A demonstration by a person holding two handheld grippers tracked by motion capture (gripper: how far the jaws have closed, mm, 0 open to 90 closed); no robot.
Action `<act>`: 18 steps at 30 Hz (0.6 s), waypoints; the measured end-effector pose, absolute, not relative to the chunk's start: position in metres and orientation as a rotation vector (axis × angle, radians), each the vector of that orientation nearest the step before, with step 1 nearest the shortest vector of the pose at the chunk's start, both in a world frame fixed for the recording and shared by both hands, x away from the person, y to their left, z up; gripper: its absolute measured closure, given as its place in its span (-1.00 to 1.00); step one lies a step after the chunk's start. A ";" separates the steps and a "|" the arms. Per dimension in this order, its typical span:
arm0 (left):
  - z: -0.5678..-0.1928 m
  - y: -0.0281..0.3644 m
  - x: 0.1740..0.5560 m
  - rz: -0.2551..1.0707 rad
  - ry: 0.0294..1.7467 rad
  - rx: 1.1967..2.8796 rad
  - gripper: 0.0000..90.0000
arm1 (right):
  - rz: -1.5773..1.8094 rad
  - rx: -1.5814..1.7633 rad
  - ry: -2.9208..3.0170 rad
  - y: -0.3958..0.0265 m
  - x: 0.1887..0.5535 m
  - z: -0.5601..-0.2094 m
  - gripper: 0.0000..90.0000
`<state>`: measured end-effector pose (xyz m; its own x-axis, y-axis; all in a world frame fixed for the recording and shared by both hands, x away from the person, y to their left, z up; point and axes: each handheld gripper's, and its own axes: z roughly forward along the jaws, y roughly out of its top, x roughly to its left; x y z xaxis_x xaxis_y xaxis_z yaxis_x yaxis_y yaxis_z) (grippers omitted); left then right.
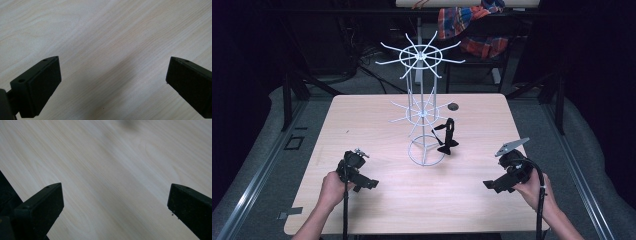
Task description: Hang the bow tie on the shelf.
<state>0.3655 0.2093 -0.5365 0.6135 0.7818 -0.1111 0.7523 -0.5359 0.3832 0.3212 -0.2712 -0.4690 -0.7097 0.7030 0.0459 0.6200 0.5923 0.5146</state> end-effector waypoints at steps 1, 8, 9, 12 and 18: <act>-0.537 0.209 0.366 0.102 1.224 2.447 -1.00 | 0.749 1.118 2.662 -0.272 0.321 -0.473 -0.99; -0.537 0.209 0.366 0.102 1.222 2.448 -1.00 | 0.676 1.163 2.711 -0.275 0.321 -0.504 -0.99; -0.537 0.209 0.365 0.103 1.221 2.448 -1.00 | 0.676 1.163 2.711 -0.275 0.321 -0.504 -0.99; -0.536 0.209 0.365 0.102 1.220 2.447 -1.00 | 0.657 1.173 2.717 -0.274 0.320 -0.509 -1.00; -0.536 0.208 0.365 0.106 1.216 2.449 -1.00 | 0.636 1.189 2.719 -0.277 0.321 -0.514 -1.00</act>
<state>0.3654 0.2083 -0.5362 0.6180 0.7787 -0.1085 0.7481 -0.5399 0.3859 0.3206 -0.2772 -0.5135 -0.6885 0.7221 0.0682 0.6775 0.6067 0.4159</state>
